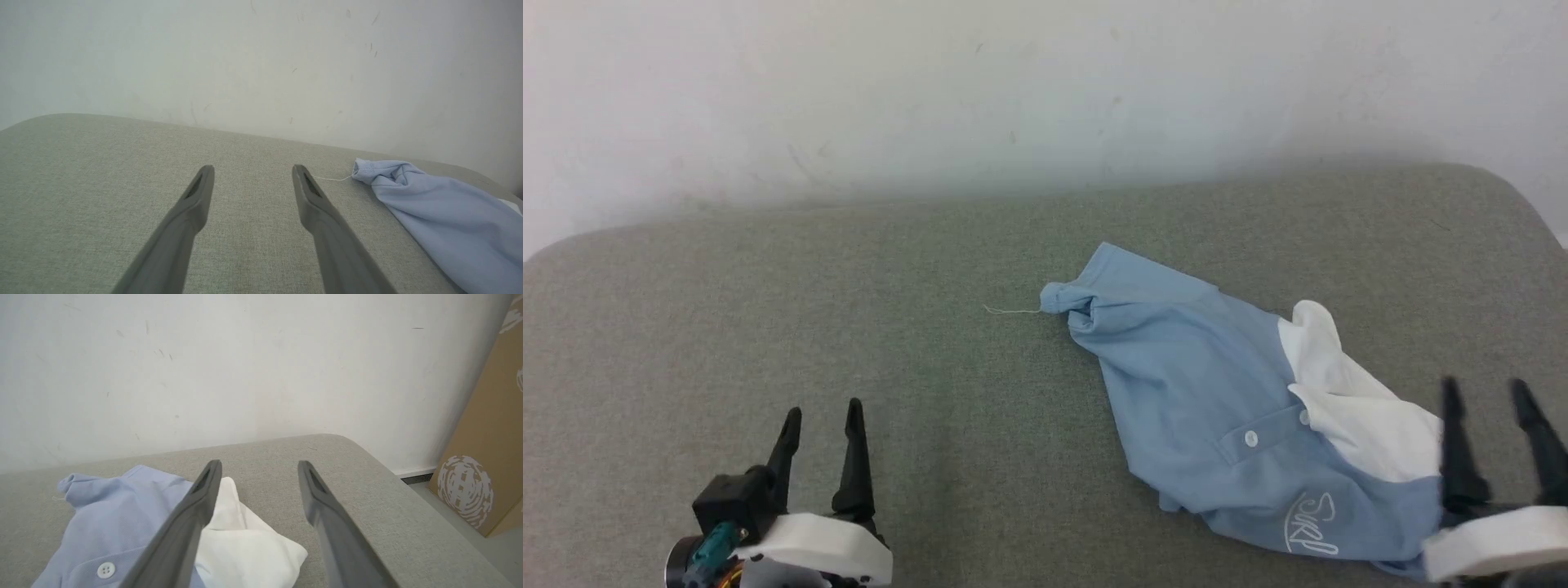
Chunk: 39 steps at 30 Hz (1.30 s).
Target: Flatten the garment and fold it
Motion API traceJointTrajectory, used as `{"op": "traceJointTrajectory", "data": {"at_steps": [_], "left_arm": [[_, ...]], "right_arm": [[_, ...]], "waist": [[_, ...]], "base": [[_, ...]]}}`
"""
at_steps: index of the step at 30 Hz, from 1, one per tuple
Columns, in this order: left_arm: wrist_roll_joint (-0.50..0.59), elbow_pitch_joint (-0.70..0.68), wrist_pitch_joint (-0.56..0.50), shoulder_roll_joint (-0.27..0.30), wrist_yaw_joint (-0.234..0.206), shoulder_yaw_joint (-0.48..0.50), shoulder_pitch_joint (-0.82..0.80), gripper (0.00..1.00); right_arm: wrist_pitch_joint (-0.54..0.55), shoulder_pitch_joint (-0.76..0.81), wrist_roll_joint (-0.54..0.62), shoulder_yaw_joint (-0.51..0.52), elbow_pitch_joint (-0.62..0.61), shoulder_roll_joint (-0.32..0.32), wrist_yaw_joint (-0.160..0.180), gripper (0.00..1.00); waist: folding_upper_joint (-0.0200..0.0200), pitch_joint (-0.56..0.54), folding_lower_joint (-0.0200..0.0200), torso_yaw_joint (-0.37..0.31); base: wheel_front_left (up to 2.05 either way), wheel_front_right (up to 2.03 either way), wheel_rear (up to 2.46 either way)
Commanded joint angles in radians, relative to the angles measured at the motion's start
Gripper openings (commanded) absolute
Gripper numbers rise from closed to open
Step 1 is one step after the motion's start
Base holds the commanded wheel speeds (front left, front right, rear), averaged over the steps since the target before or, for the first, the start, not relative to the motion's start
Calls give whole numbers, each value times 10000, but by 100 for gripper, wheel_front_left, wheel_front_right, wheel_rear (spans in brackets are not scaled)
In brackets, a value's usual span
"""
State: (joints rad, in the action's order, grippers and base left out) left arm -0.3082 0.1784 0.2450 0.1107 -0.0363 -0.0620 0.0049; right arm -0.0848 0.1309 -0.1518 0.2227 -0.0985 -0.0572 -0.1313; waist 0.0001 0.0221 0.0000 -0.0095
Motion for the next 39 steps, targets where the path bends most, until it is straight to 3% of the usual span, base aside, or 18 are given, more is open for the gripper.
{"op": "traceJointTrajectory", "data": {"at_steps": [1,8,13,17,28,39], "left_arm": [[-32,8,-40,45,-39,3,140,100],[50,-43,-246,67,-125,-172,-74,100],[410,159,-865,66,277,-985,-1346,100],[654,778,-2013,-183,585,-1849,-3125,100],[957,4093,-4873,-417,1309,-3221,-7953,100],[555,7653,-7618,-323,1625,-3968,-9269,100]], "right_arm": [[-10,-46,120,-161,-111,61,6,100],[191,-72,777,-1665,-721,67,6,100],[375,-79,604,-1777,-946,68,6,100],[476,-275,531,-1873,-1042,69,6,100],[485,-1293,385,-2618,-766,69,6,100],[64,-1707,-74,-2837,-6,70,6,100]], "waist": [[-1,-10,0,-17],[-1,129,0,-64],[-1,478,0,12],[-1,1075,0,-105],[-1,2827,0,-1288],[-1,3216,0,-1968]], "base": [[0,0,0],[0,0,0],[0,0,0],[0,0,0],[0,0,0],[0,0,0]]}}
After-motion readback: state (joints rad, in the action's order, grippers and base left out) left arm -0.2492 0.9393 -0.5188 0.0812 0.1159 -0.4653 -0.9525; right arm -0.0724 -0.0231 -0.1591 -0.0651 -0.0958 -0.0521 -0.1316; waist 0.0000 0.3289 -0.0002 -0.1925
